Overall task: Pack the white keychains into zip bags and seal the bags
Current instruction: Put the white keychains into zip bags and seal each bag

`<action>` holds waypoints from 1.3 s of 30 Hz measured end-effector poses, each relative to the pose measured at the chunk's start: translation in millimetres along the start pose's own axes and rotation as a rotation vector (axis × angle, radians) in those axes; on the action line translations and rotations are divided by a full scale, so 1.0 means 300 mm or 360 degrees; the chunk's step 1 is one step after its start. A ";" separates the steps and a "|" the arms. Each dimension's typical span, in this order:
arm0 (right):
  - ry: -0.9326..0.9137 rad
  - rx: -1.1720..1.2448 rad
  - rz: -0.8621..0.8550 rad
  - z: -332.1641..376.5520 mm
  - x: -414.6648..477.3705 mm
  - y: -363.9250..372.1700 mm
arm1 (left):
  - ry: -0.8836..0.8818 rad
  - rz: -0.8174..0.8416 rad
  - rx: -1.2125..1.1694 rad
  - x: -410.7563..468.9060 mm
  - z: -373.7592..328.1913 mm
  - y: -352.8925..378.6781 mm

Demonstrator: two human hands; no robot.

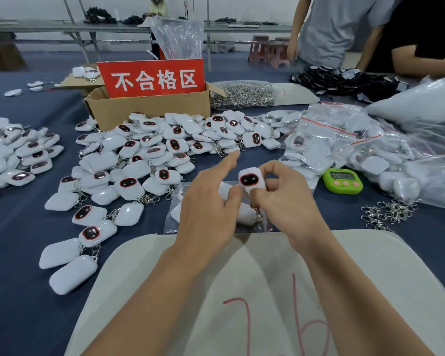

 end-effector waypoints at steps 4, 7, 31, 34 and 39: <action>-0.0243 -0.0096 -0.0236 0.032 -0.008 -0.030 | 0.0039 -0.0064 0.0038 0.001 -0.007 -0.006; -0.0279 -0.0048 -0.0287 0.035 -0.007 -0.043 | -0.0027 -0.0100 0.0038 0.004 0.006 -0.011; 0.0082 0.0480 0.0274 0.028 -0.009 -0.007 | -0.0039 -0.0004 -0.0313 0.005 -0.001 -0.019; 0.0031 0.0448 0.0224 0.026 -0.005 -0.020 | 0.0005 0.0035 -0.0304 0.006 -0.004 -0.017; 0.0055 0.0376 0.0150 0.018 -0.002 -0.028 | -0.0078 0.0009 -0.0269 -0.001 -0.001 -0.016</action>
Point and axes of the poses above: each hand's wrist, its own x-axis towards the middle knuckle, its own y-axis out of the palm, z = x × y, the point moved 5 cm from there along x, towards the middle knuckle, and after that the axes turned 9 degrees about -x, right-handed, at the moved point
